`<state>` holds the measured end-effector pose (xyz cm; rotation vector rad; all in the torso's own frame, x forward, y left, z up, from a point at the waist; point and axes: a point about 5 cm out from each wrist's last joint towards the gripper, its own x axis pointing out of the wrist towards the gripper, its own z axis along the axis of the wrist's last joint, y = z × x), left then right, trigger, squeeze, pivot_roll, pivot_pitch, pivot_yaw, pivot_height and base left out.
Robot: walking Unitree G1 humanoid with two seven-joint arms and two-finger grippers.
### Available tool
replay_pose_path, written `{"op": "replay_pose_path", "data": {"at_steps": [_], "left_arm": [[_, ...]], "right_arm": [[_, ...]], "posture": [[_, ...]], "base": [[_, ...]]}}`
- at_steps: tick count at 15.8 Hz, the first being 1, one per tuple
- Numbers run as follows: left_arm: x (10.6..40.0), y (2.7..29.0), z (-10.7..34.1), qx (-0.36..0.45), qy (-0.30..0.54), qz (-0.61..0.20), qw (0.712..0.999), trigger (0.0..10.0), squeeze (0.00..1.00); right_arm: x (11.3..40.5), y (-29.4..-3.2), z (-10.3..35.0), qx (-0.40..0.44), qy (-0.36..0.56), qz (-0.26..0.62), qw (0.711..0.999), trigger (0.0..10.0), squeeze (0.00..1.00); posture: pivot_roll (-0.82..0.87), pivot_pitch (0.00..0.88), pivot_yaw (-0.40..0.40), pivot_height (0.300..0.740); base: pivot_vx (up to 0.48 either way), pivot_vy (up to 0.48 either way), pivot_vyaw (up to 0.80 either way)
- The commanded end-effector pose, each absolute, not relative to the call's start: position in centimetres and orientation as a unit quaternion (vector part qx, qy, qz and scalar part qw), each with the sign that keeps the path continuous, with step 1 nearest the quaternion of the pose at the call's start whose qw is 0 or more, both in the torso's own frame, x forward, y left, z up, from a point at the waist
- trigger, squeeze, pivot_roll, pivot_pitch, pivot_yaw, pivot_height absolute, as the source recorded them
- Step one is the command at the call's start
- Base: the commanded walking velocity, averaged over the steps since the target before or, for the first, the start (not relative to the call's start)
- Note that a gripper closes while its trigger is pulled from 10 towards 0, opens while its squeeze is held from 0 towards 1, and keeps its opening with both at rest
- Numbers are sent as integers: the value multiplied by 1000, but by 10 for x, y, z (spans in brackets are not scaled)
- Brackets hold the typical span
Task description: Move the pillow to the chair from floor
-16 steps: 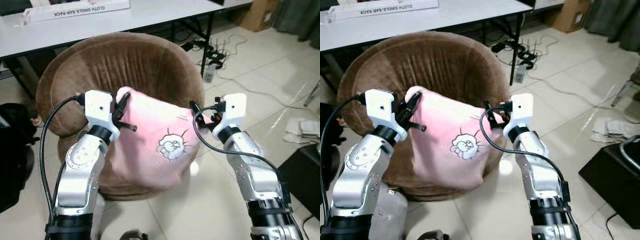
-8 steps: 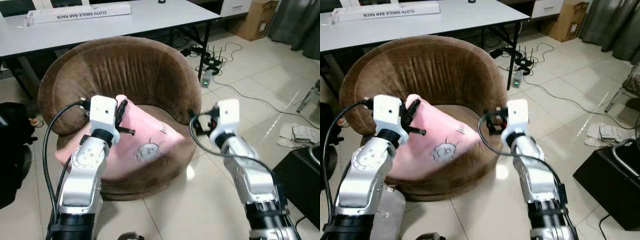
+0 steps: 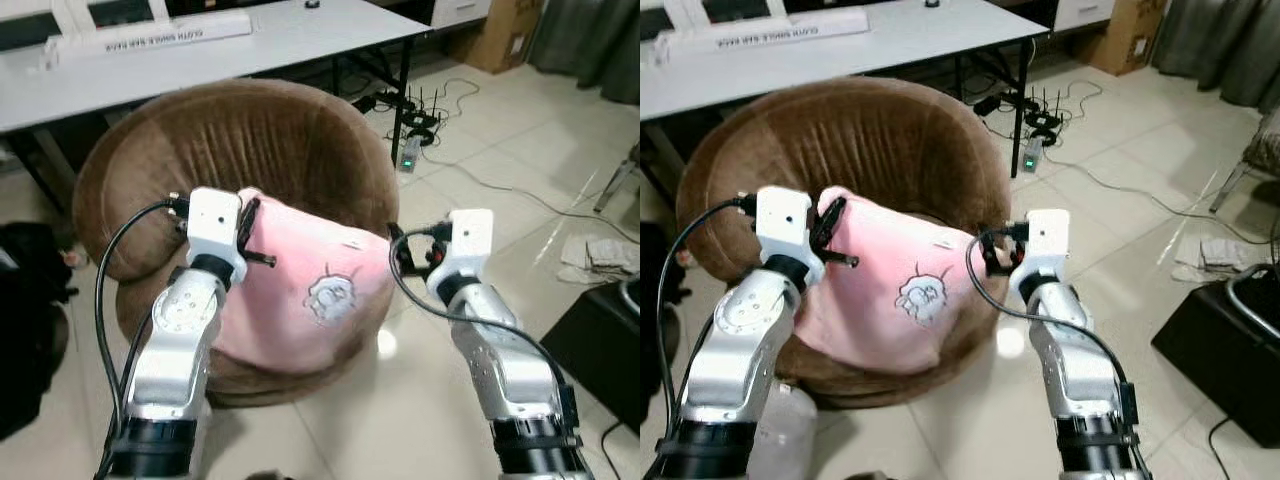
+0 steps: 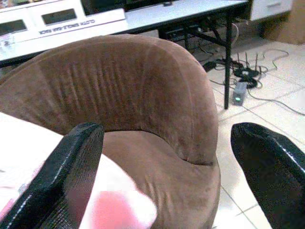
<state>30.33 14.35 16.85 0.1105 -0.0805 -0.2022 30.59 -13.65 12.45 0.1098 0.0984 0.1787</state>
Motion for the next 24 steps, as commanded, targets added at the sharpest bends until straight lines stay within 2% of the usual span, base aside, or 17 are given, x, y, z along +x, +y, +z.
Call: {"op": "replay_pose_path", "data": {"at_steps": [1,6,15,21,24], "left_arm": [[306,139,184,58,-77,-113,989,10000,0],[307,137,185,58,-79,-120,988,10000,0],[306,144,186,63,-84,-100,989,10000,0],[307,142,185,67,-82,-103,989,10000,0],[306,137,176,80,-60,-133,986,10000,0]], "right_arm": [[306,-139,130,61,38,82,994,10000,0],[306,-137,133,35,26,93,995,10000,0],[311,-126,136,30,20,128,991,10000,0],[312,-131,132,42,31,113,992,10000,0],[310,-131,130,42,36,112,992,10000,0]], "posture": [[19,0,111,740],[22,0,109,740],[50,0,71,740],[46,0,77,740],[46,0,79,740]], "base": [[371,0,0],[420,0,0],[448,0,759],[444,0,0],[105,0,0]]}}
